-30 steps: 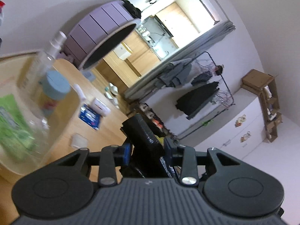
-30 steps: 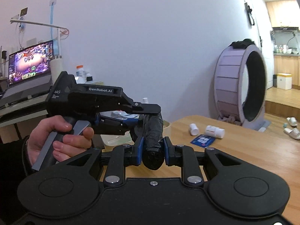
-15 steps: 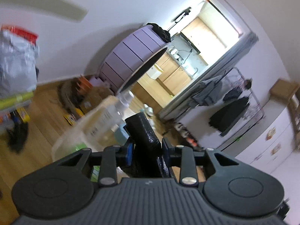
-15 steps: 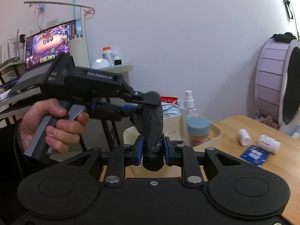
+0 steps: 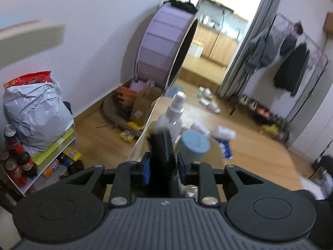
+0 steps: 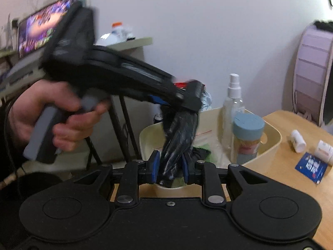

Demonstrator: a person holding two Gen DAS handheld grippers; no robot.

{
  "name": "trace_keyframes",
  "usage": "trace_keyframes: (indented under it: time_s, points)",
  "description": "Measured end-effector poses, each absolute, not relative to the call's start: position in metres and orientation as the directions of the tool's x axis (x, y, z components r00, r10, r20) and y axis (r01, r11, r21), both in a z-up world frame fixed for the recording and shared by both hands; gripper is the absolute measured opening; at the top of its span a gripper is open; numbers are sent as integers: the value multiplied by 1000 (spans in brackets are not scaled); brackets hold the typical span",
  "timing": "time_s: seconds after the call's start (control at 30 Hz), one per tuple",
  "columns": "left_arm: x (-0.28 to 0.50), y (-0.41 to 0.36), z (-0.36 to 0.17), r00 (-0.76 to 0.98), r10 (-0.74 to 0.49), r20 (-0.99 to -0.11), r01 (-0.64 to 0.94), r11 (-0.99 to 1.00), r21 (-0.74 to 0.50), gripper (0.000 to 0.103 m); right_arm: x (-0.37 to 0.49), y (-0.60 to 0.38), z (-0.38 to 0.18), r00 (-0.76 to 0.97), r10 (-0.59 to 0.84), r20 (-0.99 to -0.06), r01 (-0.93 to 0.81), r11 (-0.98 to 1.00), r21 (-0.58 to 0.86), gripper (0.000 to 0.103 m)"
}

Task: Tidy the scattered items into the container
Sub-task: 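Carry the black bag with the right tool into the basket and release, then reach the right tool to the clear plastic square and grasp it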

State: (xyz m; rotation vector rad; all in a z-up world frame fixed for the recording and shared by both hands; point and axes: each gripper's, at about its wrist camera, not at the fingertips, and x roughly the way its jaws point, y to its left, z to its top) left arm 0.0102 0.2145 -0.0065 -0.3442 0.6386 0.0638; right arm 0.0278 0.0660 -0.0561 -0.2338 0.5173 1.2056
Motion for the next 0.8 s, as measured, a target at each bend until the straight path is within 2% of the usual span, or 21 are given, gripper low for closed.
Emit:
trace_keyframes:
  time_s: [0.07, 0.17, 0.33, 0.4, 0.43, 0.47, 0.6, 0.7, 0.8]
  points:
    - [14, 215, -11, 786, -56, -616, -158, 945, -286, 26, 24, 68, -55, 268, 821, -505, -929, 359, 90, 30]
    - [20, 213, -17, 760, -63, -647, -151, 951, -269, 27, 23, 66, -53, 288, 816, -501, -922, 378, 87, 31]
    - [4, 213, -14, 785, -46, -618, -161, 948, -275, 30, 26, 50, -49, 313, 818, -482, -906, 410, 107, 32]
    - [-2, 210, -11, 794, -58, -605, -151, 945, -288, 30, 29, 43, -48, 330, 820, -468, -895, 429, 119, 40]
    - [-6, 208, -9, 799, -67, -598, -143, 944, -296, 30, 30, 39, -47, 339, 820, -461, -890, 439, 126, 53]
    - [-10, 207, -7, 804, -76, -590, -134, 943, -304, 30, 31, 34, -47, 354, 819, -452, -882, 453, 132, 62]
    - [-22, 193, -4, 816, -117, -566, -97, 937, -334, 31, 39, 13, -45, 409, 793, -451, -848, 513, 133, 62]
    - [-24, 178, -2, 826, -141, -546, -69, 936, -346, 37, 51, -6, -44, 460, 758, -462, -812, 570, 127, 63]
    - [-20, 160, 1, 832, -179, -525, -26, 933, -359, 41, 65, -25, -41, 523, 711, -471, -763, 637, 114, 72]
